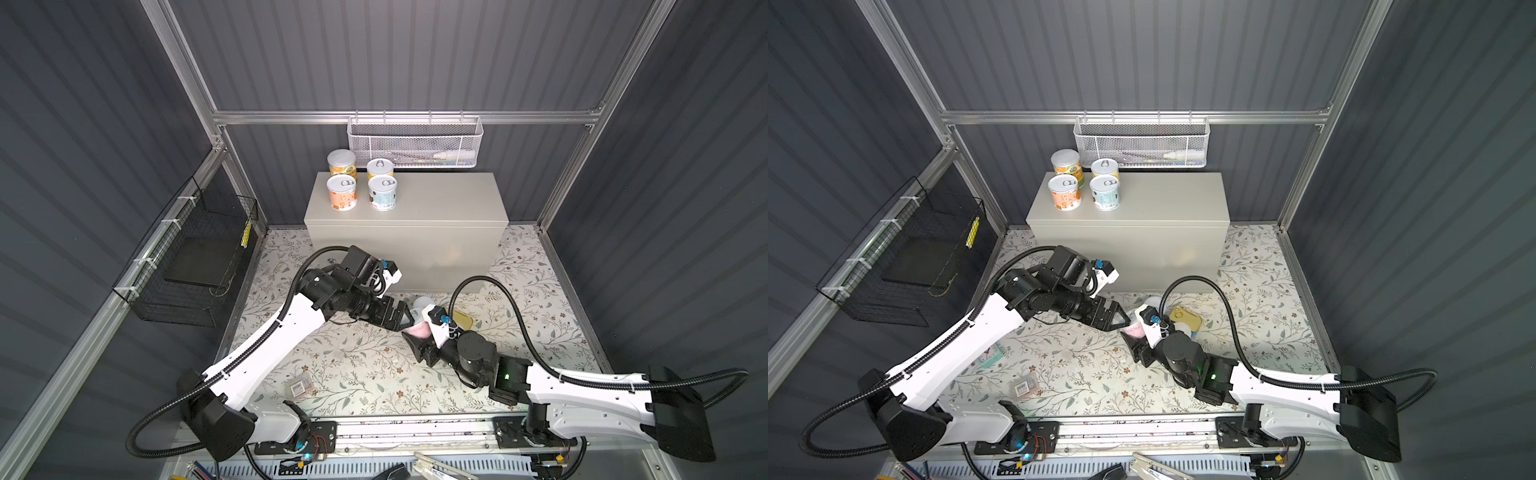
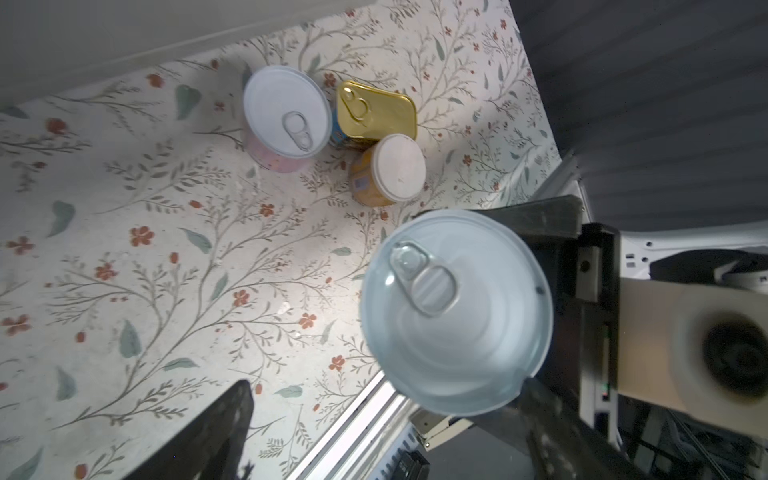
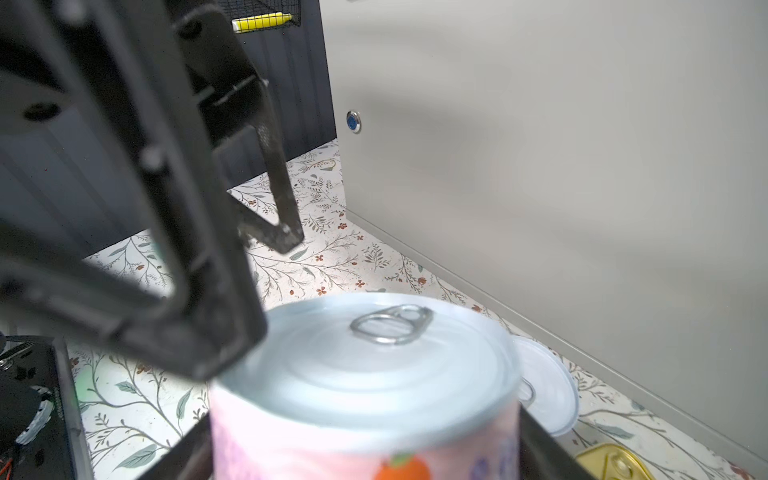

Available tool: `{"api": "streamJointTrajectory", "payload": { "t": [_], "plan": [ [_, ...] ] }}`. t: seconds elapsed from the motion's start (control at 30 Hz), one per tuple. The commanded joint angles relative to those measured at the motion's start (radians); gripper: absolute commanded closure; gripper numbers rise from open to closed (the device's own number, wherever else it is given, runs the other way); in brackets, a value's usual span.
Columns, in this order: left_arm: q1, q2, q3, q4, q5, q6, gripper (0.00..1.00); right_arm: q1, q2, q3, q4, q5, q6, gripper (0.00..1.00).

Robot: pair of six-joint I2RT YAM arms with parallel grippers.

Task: Place and organize the canned foods onto the counter
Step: 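Open the left gripper and draw it back while the right gripper holds the pink can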

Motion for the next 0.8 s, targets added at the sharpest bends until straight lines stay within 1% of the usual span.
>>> {"api": "streamJointTrajectory", "payload": {
  "t": [0.0, 0.17, 0.27, 0.43, 0.67, 0.77],
  "plan": [
    [0.010, -0.059, 0.012, -0.017, -0.134, -0.026, 0.00, -0.001, -0.049, 0.005, 0.043, 0.063, 0.030, 0.33],
    [0.010, -0.158, -0.065, 0.066, -0.212, -0.093, 0.00, -0.001, -0.078, -0.013, 0.002, 0.118, 0.077, 0.34],
    [0.010, -0.205, -0.091, 0.076, -0.280, -0.114, 0.00, -0.001, -0.095, -0.028, -0.004, 0.134, 0.102, 0.34],
    [0.010, -0.264, -0.157, 0.077, -0.350, -0.139, 0.00, 0.000, -0.109, -0.029, -0.029, 0.137, 0.112, 0.33],
    [0.010, -0.404, -0.368, 0.168, -0.428, -0.231, 0.00, -0.005, -0.138, 0.009, -0.129, 0.134, 0.123, 0.33],
    [0.010, -0.426, -0.430, 0.187, -0.442, -0.250, 0.00, -0.005, -0.156, 0.019, -0.148, 0.133, 0.130, 0.32]
  ]
}}
